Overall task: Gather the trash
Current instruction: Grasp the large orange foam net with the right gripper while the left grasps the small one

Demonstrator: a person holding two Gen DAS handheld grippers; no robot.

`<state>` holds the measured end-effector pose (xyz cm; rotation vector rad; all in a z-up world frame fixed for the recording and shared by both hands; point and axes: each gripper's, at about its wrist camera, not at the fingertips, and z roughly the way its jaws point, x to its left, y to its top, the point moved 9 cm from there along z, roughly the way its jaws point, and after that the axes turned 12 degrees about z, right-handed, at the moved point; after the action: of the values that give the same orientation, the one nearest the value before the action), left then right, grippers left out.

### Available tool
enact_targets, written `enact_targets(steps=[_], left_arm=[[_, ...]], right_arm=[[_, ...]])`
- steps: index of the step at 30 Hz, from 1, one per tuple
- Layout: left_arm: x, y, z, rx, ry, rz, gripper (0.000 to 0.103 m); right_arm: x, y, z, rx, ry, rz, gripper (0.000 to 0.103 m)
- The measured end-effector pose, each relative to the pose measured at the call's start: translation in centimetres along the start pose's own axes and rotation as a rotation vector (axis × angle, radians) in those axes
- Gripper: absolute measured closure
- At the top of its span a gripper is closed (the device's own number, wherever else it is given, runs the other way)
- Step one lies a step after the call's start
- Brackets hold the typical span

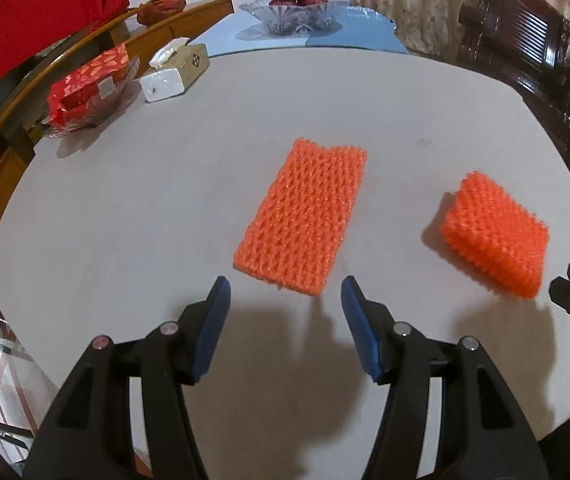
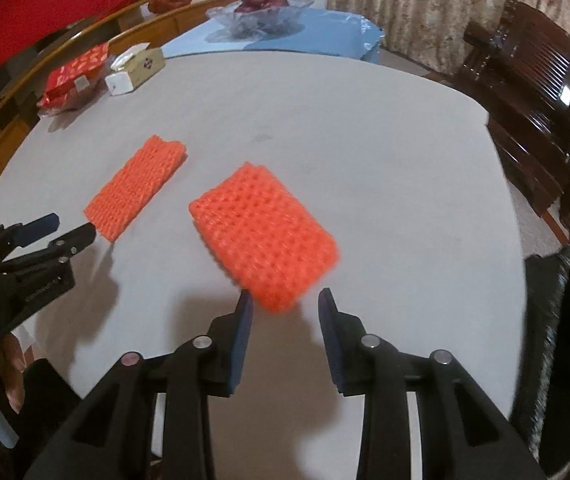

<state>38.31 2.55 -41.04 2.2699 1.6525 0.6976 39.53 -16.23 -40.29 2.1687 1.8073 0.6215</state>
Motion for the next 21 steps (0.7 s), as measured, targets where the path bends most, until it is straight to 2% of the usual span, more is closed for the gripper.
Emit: enact_targets(steps=[7, 9, 13, 15, 19, 21], left_arm=[[0.4, 1.2, 3.0, 0.017, -0.016, 0.006, 0.047], [0.4, 1.6, 3.9, 0.024, -0.018, 0.016, 0.047], [0.5, 1.8, 5.3, 0.023, -0.033, 0.008, 0.034], [0.4, 1.7, 5.7, 0.021, -0.048, 0.009, 0.03], [0.1, 1.5, 5.7, 0.006, -0.058, 0.009, 0.033], [0.0, 1.6, 5.7, 0.002, -0.071, 0.003, 0.036]], right_arm=[[1.8, 1.5, 3.3, 0.01, 0.002, -0.019, 0.067], [2.2, 1.8, 3.8, 0.001, -0.006, -0.032, 0.061], [2.9, 2.0, 5.0, -0.019, -0.036, -0.082, 0.05], [3.1, 2.1, 5.2, -0.036, -0.06, -0.11, 0.05], [3.1, 2.0, 5.4, -0.049, -0.078, -0.129, 0.052], [2.9, 2.1, 5.4, -0.057, -0.087, -0.133, 0.061]])
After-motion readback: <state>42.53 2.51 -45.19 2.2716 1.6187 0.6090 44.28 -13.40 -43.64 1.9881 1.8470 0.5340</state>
